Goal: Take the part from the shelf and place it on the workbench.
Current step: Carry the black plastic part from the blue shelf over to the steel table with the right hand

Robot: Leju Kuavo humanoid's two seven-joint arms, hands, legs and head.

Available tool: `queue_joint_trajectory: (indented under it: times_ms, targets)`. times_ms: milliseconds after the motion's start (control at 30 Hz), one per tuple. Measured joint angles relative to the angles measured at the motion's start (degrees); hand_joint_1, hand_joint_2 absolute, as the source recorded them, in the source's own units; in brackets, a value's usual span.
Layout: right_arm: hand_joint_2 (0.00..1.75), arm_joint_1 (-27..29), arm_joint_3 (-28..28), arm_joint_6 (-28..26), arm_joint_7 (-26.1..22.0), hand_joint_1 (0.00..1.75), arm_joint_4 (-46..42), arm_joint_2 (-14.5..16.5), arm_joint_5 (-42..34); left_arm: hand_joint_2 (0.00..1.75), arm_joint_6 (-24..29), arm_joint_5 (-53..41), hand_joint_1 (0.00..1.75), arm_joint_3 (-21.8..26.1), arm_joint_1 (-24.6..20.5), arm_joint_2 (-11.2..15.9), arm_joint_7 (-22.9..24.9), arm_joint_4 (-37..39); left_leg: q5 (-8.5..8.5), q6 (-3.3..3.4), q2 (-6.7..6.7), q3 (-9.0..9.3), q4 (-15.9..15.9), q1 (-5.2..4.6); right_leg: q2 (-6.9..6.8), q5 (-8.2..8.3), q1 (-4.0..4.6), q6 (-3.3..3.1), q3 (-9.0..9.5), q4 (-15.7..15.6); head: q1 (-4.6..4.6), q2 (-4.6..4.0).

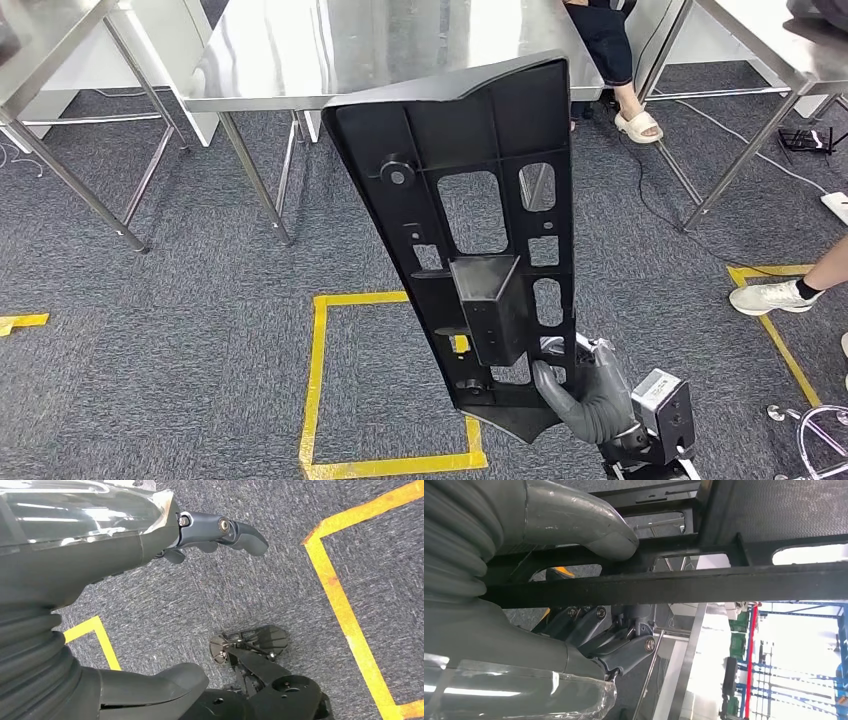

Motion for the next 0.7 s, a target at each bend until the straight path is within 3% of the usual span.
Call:
queue_joint_trajectory:
  times_ms: [233, 367, 700]
  targets:
    - [1.75, 0.0, -0.2, -0.2, 0.0, 1.75, -0.1, 0.0, 0.1, 1.75, -0.5, 0.0, 0.0, 0.0, -0.1, 0.0, 0.7, 0.0, 0.13, -1.29, 0.04, 0.17, -0.5, 0.11, 0.01, -0.07, 0.12, -0.26, -0.07, 0.1, 0.02, 0.0]
    - [1.75, 0.0, -0.2, -0.5, 0.0, 1.75, -0.1, 0.0, 0.3, 1.75, -0.7, -0.1, 0.0, 0.0, -0.1, 0.0, 0.7, 0.0, 0.11, -1.69, 0.05, 0.17, -0.5, 0.1, 0.01, -0.12, 0.12, -0.33, -0.07, 0.1, 0.03, 0.0]
    - [1.75, 0.0, -0.2, -0.9, 0.0, 1.75, -0.3, 0.1, 1.1, 1.75, -0.7, -0.3, 0.0, -0.7, -0.2, 0.2, 0.7, 0.0, -0.14, -1.28, 0.05, -0.05, 0.0, -0.38, 0.01, -0.08, -0.39, -0.22, -0.02, 0.0, 0.01, 0.0]
